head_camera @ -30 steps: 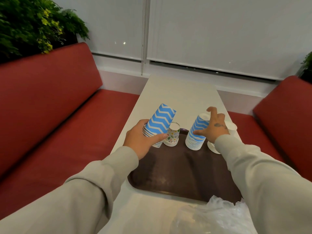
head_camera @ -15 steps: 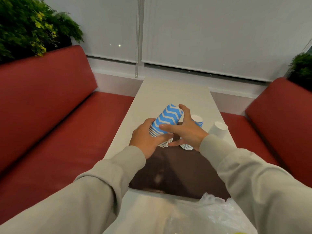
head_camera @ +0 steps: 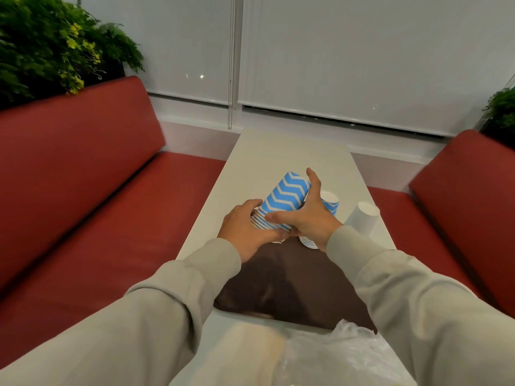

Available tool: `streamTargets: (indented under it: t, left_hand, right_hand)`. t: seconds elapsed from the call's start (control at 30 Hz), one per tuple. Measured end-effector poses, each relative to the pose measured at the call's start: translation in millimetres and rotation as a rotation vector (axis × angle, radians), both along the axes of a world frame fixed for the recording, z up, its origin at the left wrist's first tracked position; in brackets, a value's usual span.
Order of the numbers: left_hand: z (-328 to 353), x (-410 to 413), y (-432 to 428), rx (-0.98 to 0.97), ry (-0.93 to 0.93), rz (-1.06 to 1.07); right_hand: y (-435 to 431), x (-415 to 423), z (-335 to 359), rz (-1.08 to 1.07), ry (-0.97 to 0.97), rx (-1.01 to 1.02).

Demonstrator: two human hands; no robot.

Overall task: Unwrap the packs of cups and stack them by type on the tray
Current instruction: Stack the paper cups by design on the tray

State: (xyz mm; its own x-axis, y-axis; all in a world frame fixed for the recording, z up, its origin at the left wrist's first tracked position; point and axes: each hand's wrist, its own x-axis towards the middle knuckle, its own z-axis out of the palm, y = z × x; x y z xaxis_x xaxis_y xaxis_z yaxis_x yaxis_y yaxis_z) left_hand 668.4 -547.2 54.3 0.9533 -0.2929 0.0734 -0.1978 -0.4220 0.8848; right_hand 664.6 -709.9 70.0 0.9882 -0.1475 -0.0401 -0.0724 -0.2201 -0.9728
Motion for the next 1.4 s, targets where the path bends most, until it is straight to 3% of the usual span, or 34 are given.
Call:
streamTargets:
  t: [0.27, 0.43, 0.67, 0.8, 0.93, 1.1, 1.4]
  left_hand:
    - [-2, -4, 0, 0.001, -0.02, 0.02]
    - [-4, -3, 0, 0.001, -0.01, 0.045]
    - [-3, -3, -3, -0.002, -0.011, 0.036]
    - [-6, -1, 1, 0.033, -0.003, 0.064]
    - [-10, 4, 11, 0.022, 0.006, 0.1]
    - [-7, 8, 19, -0.062, -0.01, 0.132]
    - [-3, 9, 21, -0.172, -0.008, 0.081]
  right_hand:
    - [-11, 1, 4, -0.01, -0.003, 0.068]
    - [-9, 0, 2, -0.005, 0.058, 0.009]
    - [-12, 6, 5, -0.018, -0.015, -0.019]
    - [-33, 16, 18, -0.142, -0.109, -0.021]
    - [-66, 20, 39, -0.281, -0.202, -0.213]
    - [-94, 20, 39, -0.323, -0.157, -0.447]
    - [-94, 28, 7, -0.372, -0.06, -0.599]
